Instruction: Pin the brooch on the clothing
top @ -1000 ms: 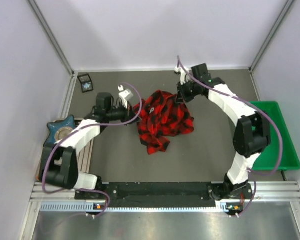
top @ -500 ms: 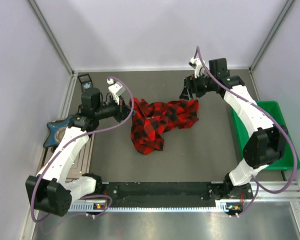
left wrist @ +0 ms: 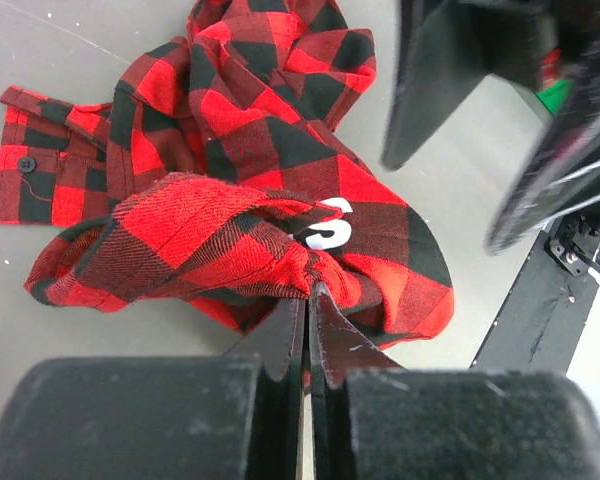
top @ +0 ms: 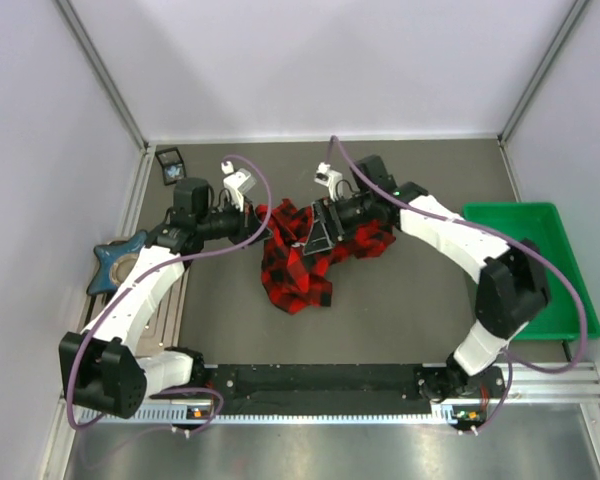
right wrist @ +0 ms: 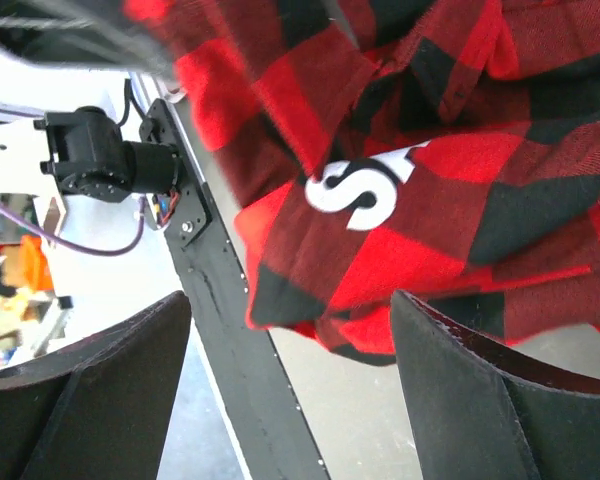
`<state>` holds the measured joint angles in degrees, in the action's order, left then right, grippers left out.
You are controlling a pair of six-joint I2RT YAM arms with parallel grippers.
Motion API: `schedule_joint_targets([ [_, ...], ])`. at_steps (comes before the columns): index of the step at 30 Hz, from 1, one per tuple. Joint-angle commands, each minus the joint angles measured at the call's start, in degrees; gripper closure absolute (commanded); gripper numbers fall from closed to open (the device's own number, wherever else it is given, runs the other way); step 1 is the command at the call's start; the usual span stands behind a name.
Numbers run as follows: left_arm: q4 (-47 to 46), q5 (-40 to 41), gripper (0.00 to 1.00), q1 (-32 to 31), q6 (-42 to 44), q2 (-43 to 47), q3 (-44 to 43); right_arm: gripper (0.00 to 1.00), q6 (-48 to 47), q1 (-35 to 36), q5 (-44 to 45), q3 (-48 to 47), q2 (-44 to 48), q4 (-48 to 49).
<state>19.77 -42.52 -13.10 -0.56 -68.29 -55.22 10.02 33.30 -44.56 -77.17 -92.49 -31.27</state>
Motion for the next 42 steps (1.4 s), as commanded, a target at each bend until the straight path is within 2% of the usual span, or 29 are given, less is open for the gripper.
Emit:
schedule_joint_targets([
  [1, -2.0, -0.3, 1.0, 0.3, -0.4, 1.1, 0.6, 0.21, 8.8, 2.0, -1.1, -4.5, -6.6, 7.4],
  [3, -2.2, -0.1, 1.0, 0.3, -0.5, 1.2, 1.1, 0.23, 10.2, 3.3, -1.0, -5.8, -9.7, 8.2],
  [5, -2.4, 0.2, 1.0, 0.3, -0.3, 1.6, 1.3, 0.36, 11.2, 3.5, -1.0, -7.3, -11.4, 8.7],
  [6, -2.3, 0.3, 1.0, 0.3, -0.3, 1.7, 1.3, 0.48, 11.3, 3.3, -1.1, -7.8, -12.7, 8.3],
  [7, -2.3, 0.4, 1.0, 0.3, -0.2, 1.8, 1.3, 0.78, 11.3, 3.0, -2.0, -8.3, -13.1, 8.0],
  [8, -1.8, 1.4, 1.0, 0.4, 0.0, 1.8, 1.2, 0.94, 11.4, 2.5, -2.8, -8.3, -13.0, 7.7],
  [9, -1.5, 2.1, 1.0, 0.4, 0.0, 1.7, 0.7, 1.0, 11.3, 0.6, -3.5, -8.2, -12.6, 7.3],
  [10, -1.0, 3.7, 1.0, 0.4, -0.3, 1.6, 0.2, 1.0, 10.7, -0.3, -4.2, -7.9, -11.1, 5.6],
  [16, -0.4, 6.0, 1.0, 1.1, 2.2, -0.3, -3.5, 1.0, 2.7, -13.0, -1.7, -6.6, -1.7, -0.2],
  [19, -0.6, 5.5, 1.0, 1.2, 1.9, -2.2, -5.2, 1.0, -0.3, -17.1, -3.1, -7.9, 1.5, -3.0],
  [26, -3.8, 13.2, 1.0, 2.8, 3.1, -6.4, -13.5, 1.0, -5.2, -21.1, -3.6, -8.6, 11.4, -4.2],
  [29, -3.6, 15.2, 1.0, 4.8, 2.0, -12.7, -24.2, 1.0, -2.8, -21.1, -6.4, -2.9, 17.6, -2.1],
  [30, -2.9, 14.9, 1.0, 5.5, 1.5, -14.5, -30.8, 1.0, -2.4, -20.5, -9.0, 1.5, 20.5, -2.0],
  [32, -1.8, 13.1, 1.0, 6.9, 0.7, -19.0, -37.0, 1.0, -2.9, -18.6, -10.5, 6.5, 24.1, -2.6],
  [34, -1.5, 7.2, 1.0, 7.0, 0.7, -21.6, -43.4, 1.0, -5.4, -12.5, -10.9, 13.9, 29.7, -2.9],
  [35, -2.9, -2.9, 1.0, 7.0, -1.0, -21.9, -44.3, 1.0, -6.3, -8.8, -10.4, 15.8, 31.1, -2.8],
  [36, -3.8, -7.6, 1.0, 6.7, -2.4, -22.0, -44.4, 1.0, -7.5, -1.5, -9.3, 18.2, 32.3, -2.9],
  [38, -3.6, -17.1, 1.0, 4.1, -3.1, -20.6, -42.8, 0.98, -9.6, 4.9, -8.5, 18.5, 32.8, -3.3],
  [39, 6.8, -21.3, 1.0, 1.0, 1.3, -19.7, -41.2, 0.6, -10.1, 6.4, -9.5, 16.6, 32.4, -4.3],
  [40, 15.6, -21.4, 1.0, -0.8, 18.7, -17.2, -40.8, 0.42, -13.1, 6.7, -9.3, 15.3, 30.7, -7.9],
  [41, 24.3, -20.2, 1.0, -2.8, 28.5, -15.8, -38.9, 0.31, -15.4, 6.3, -7.8, 13.3, 29.9, -11.0],
  [42, 40.5, -16.9, 1.0, -5.8, 37.4, -14.3, -37.1, 0.22, -18.1, 5.4, -4.6, 9.6, 29.1, -13.9],
])
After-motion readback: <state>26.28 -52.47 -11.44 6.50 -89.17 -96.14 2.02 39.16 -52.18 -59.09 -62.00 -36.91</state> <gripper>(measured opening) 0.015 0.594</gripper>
